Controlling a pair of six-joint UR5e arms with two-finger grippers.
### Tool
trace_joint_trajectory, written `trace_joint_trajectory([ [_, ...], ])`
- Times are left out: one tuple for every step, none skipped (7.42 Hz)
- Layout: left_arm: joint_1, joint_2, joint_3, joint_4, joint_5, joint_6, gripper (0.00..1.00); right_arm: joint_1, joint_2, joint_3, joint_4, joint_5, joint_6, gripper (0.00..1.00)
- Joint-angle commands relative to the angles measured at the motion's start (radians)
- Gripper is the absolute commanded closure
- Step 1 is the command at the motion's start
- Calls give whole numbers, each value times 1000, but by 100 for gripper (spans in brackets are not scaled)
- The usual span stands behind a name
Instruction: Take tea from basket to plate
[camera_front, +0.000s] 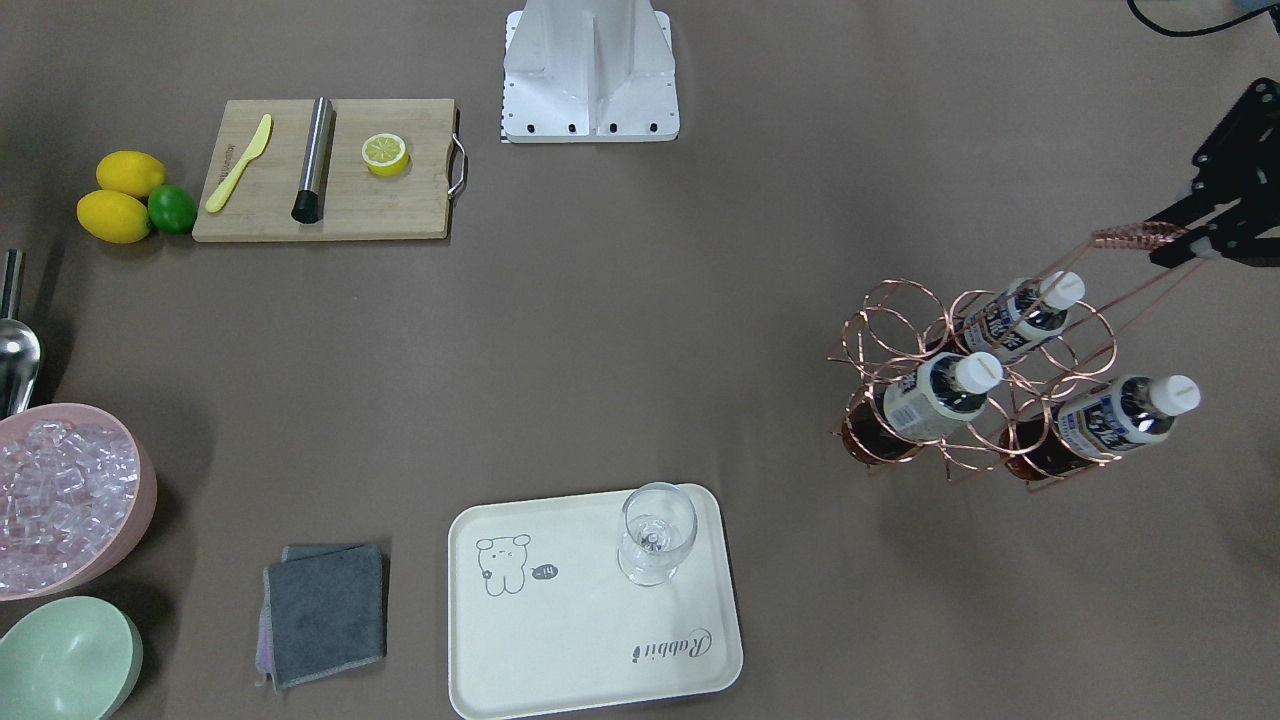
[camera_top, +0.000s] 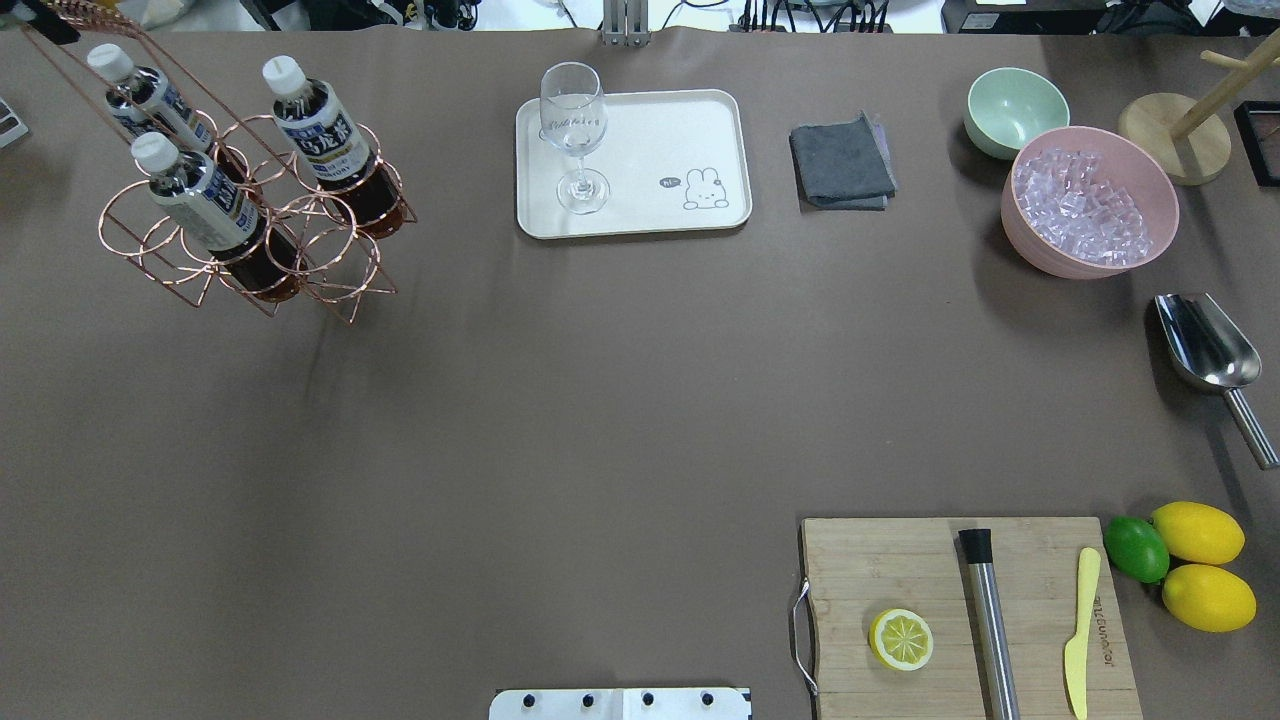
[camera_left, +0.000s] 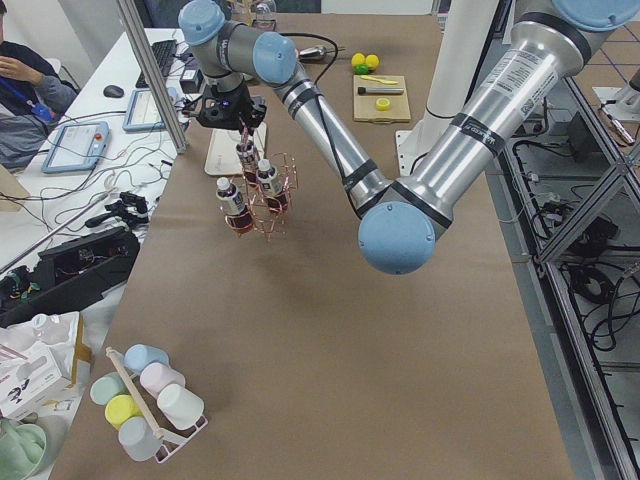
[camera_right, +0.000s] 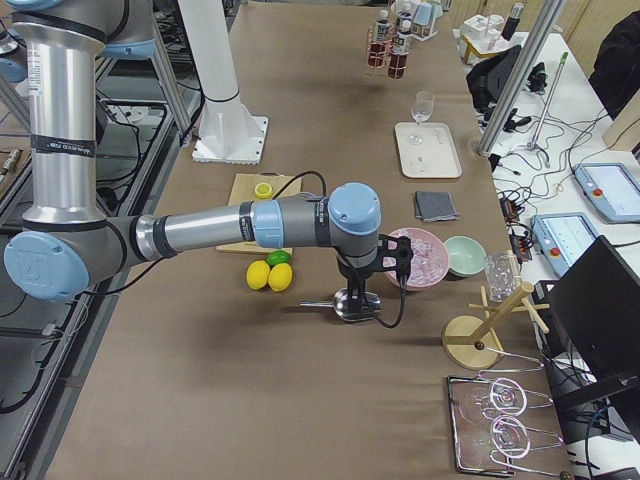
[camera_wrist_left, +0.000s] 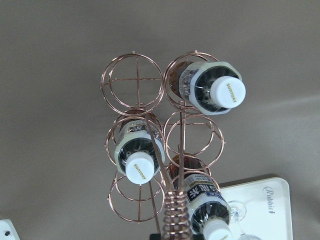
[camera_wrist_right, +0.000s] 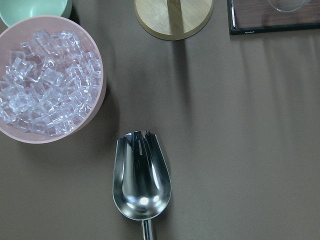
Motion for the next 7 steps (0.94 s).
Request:
trace_joint_trajectory([
  [126, -78, -9, -72, 50, -154, 100, 1, -4, 2, 0, -1, 0, 0],
  [174, -95, -9, -156, 93, -262, 100, 1, -6, 4, 0, -1, 0, 0],
  [215, -117, -9, -233, 128, -371, 100, 2, -6, 4, 0, -1, 0, 0],
  [270, -141, -11, -300, 171, -482, 100, 2, -9, 4, 0, -1, 0, 0],
  [336, -158, -14, -379, 229, -607, 100, 2, -12, 4, 0, -1, -2, 0],
  [370, -181, -14, -426, 249, -697, 100, 4, -12, 4, 0, -1, -2, 0],
  [404, -204, -12, -436, 265, -748, 100, 4, -12, 5, 0, -1, -2, 0],
])
